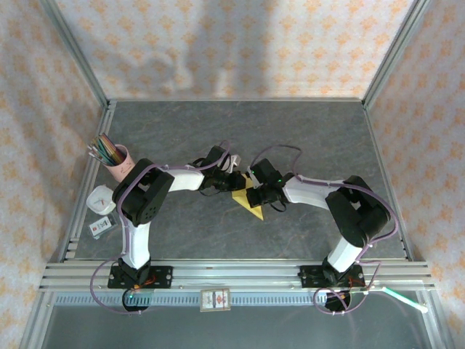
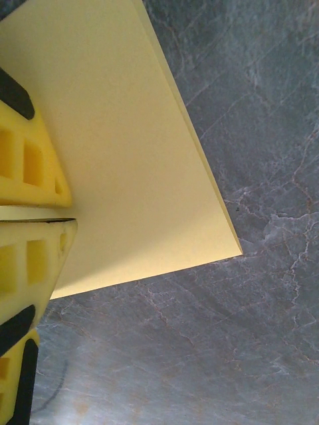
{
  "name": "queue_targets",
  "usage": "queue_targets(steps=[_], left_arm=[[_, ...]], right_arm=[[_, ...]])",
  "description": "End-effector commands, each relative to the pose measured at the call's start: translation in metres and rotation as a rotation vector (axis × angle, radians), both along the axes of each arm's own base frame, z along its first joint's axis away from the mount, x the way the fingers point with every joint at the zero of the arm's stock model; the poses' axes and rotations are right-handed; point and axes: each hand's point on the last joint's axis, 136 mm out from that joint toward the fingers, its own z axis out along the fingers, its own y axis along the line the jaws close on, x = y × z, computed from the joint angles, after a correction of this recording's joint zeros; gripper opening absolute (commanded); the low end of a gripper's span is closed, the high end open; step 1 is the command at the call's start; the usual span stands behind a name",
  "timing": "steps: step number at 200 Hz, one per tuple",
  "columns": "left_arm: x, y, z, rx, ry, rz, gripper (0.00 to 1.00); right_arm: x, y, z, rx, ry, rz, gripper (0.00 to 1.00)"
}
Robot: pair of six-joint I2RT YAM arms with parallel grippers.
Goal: Fold a paper plane with a square sheet of paper (pick it up from the middle)
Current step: Third fold the triangle at the center of the table.
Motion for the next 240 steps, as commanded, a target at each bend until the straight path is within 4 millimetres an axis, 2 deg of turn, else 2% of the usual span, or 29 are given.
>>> queue_targets(steps=[1,69,183,212,240], left_arm=[[-0.015,0.016,-0.039,0.11,0.089,0.007,0.16],[-0.015,0.016,-0.039,0.11,0.09,0.006,0.16],[-0.012,0.014,-0.036,0.1,0.083,0.01,0.16],[-0.007,0.01,-0.03,0.083,0.074,0.016,0.16],[0.004,0.002,-0.012,0.046,0.047,0.025,0.18]], right_arm=[[0.009,0.0,0.016,0.015,-0.032,-0.013,0.07],[0.005,-0.008,-0.001,-0.018,-0.001,-0.029,0.07],[-0.005,-0.017,-0.018,-0.034,0.036,-0.065,0.07],[-0.009,-0.021,-0.022,-0.038,0.047,-0.078,0.06],[-0.011,-0.022,-0.021,-0.03,0.046,-0.084,0.06]])
